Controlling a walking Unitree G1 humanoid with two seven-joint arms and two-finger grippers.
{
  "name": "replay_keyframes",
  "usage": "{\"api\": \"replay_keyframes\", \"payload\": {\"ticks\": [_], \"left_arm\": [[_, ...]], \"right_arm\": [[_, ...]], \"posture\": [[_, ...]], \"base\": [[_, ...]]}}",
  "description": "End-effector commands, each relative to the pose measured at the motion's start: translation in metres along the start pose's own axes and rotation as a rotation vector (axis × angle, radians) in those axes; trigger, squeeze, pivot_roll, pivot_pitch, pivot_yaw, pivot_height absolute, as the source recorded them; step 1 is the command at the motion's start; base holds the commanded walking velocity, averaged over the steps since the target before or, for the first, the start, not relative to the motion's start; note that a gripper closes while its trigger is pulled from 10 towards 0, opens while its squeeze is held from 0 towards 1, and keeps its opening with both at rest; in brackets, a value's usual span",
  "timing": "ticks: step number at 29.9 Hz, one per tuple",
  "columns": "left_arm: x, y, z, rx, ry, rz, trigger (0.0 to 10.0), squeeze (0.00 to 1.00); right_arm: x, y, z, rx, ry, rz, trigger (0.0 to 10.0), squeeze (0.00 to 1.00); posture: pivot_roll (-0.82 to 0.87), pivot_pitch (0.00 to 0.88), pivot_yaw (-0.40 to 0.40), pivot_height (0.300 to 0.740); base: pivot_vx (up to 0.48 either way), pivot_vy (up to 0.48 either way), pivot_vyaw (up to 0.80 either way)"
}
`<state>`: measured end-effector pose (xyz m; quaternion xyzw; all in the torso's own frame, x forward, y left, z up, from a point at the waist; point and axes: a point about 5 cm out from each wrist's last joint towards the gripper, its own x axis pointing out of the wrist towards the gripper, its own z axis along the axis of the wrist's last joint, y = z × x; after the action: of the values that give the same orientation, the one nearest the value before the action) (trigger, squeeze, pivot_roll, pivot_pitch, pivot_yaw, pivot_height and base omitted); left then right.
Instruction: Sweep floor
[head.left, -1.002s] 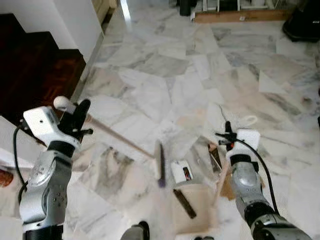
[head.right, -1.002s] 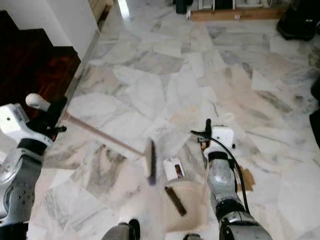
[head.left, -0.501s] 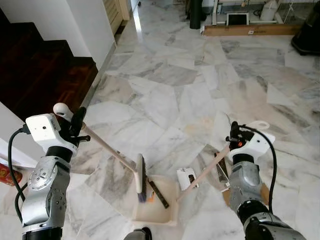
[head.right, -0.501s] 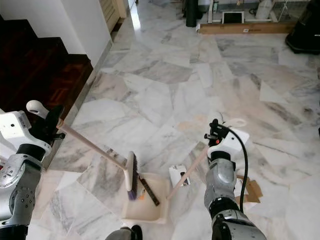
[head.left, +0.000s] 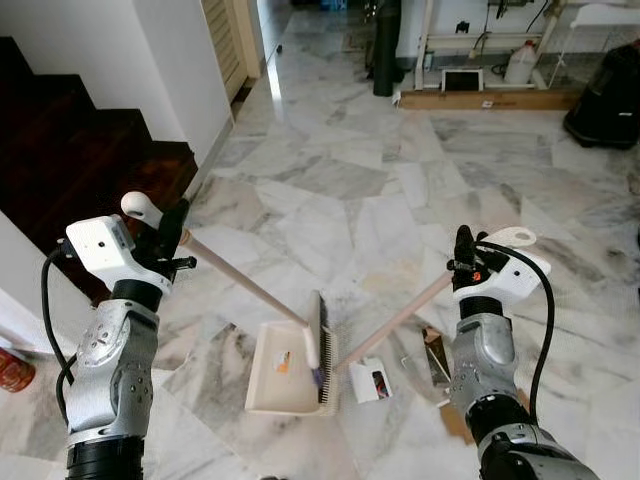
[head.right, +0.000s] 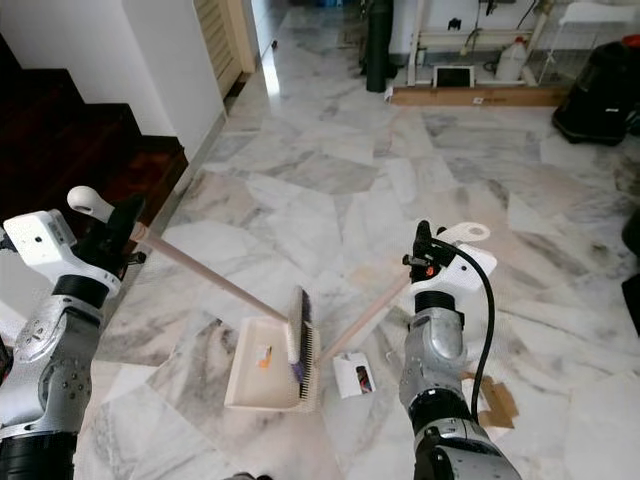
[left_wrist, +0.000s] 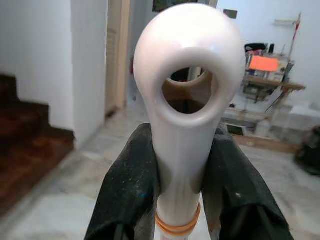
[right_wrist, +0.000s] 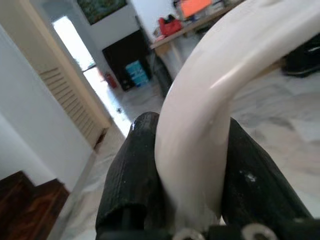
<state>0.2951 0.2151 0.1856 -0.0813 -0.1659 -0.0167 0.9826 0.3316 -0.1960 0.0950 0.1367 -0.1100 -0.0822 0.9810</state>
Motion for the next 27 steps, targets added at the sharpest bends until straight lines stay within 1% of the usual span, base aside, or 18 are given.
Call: {"api": "replay_keyframes", "payload": {"ticks": [1,2,4,5,9,10,11,13,15,16,18,19,20,21,25,27], "left_arm": [[-0.004,0.009,0.008,0.114,-0.038,0.024,10.0,0.00],[-0.004,0.009,0.008,0.114,-0.038,0.024,10.0,0.00],[-0.008,0.012,0.007,0.134,-0.047,0.048,10.0,0.00],[-0.008,0.013,0.009,0.136,-0.057,0.061,10.0,0.00],[-0.004,0.013,0.015,0.134,-0.099,0.089,10.0,0.00],[-0.003,0.011,0.015,0.161,-0.103,0.079,10.0,0.00],[-0.003,0.011,0.015,0.161,-0.103,0.079,10.0,0.00],[-0.008,0.007,0.004,0.253,-0.053,0.023,10.0,0.00],[-0.012,0.005,-0.003,0.283,-0.026,-0.004,10.0,0.00],[-0.016,0.003,-0.008,0.274,-0.006,-0.009,10.0,0.00],[-0.016,0.003,-0.008,0.274,-0.006,-0.009,10.0,0.00],[-0.019,0.002,-0.011,0.257,0.002,-0.006,10.0,0.00],[-0.027,-0.005,-0.021,0.237,0.033,-0.016,10.0,0.00],[-0.030,-0.010,-0.025,0.230,0.042,-0.021,10.0,0.00],[-0.030,-0.016,-0.029,0.213,0.044,-0.020,10.0,0.00],[-0.027,-0.020,-0.030,0.215,0.026,-0.005,10.0,0.00]], "right_arm": [[0.000,-0.003,0.010,-0.038,-0.062,-0.010,10.0,0.00],[0.000,-0.003,0.010,-0.038,-0.062,-0.010,10.0,0.00],[-0.004,-0.012,0.017,-0.088,-0.098,-0.007,10.0,0.00],[-0.005,-0.014,0.020,-0.095,-0.110,-0.012,10.0,0.00],[-0.008,-0.015,0.028,-0.138,-0.141,0.001,10.0,0.00],[-0.010,-0.012,0.031,-0.167,-0.156,0.015,10.0,0.00],[-0.010,-0.012,0.031,-0.167,-0.156,0.015,10.0,0.00],[-0.014,-0.004,0.041,-0.241,-0.215,0.044,10.0,0.00],[-0.014,-0.001,0.043,-0.228,-0.223,0.044,10.0,0.00],[-0.013,-0.001,0.044,-0.216,-0.226,0.042,10.0,0.00],[-0.013,-0.001,0.044,-0.216,-0.226,0.042,10.0,0.00],[-0.013,0.000,0.047,-0.219,-0.233,0.041,10.0,0.00],[-0.009,0.005,0.056,-0.225,-0.259,0.055,10.0,0.00],[-0.008,0.008,0.061,-0.228,-0.271,0.065,10.0,0.00],[-0.006,0.011,0.066,-0.230,-0.279,0.072,10.0,0.00],[-0.006,0.013,0.068,-0.223,-0.271,0.055,10.0,0.00]], "posture": [[0.07,0.000,0.090,0.740],[0.07,0.000,0.090,0.740],[0.05,0.000,0.086,0.740],[0.05,0.000,0.085,0.740],[0.05,0.000,0.079,0.740],[0.05,0.000,0.078,0.740],[0.05,0.000,0.078,0.740],[0.04,0.000,0.075,0.740],[0.04,0.000,0.076,0.740],[0.04,0.000,0.075,0.740],[0.04,0.000,0.075,0.740],[0.04,0.000,0.075,0.740],[0.04,0.000,0.071,0.740],[0.04,0.000,0.071,0.740],[0.04,0.000,0.067,0.740],[0.04,0.000,0.066,0.740]], "base": [[0.000,0.000,0.00],[0.000,0.000,0.00],[0.000,0.000,0.00],[0.000,0.000,0.00],[0.000,0.000,0.00],[0.000,0.000,0.00],[0.000,0.000,0.00],[0.000,0.000,0.00],[0.000,0.000,0.00],[0.000,0.000,0.00],[0.000,0.000,0.00],[0.000,0.000,0.00],[0.000,0.000,0.00],[0.000,0.000,0.00],[0.000,0.000,0.00],[0.000,0.000,0.00]]}}
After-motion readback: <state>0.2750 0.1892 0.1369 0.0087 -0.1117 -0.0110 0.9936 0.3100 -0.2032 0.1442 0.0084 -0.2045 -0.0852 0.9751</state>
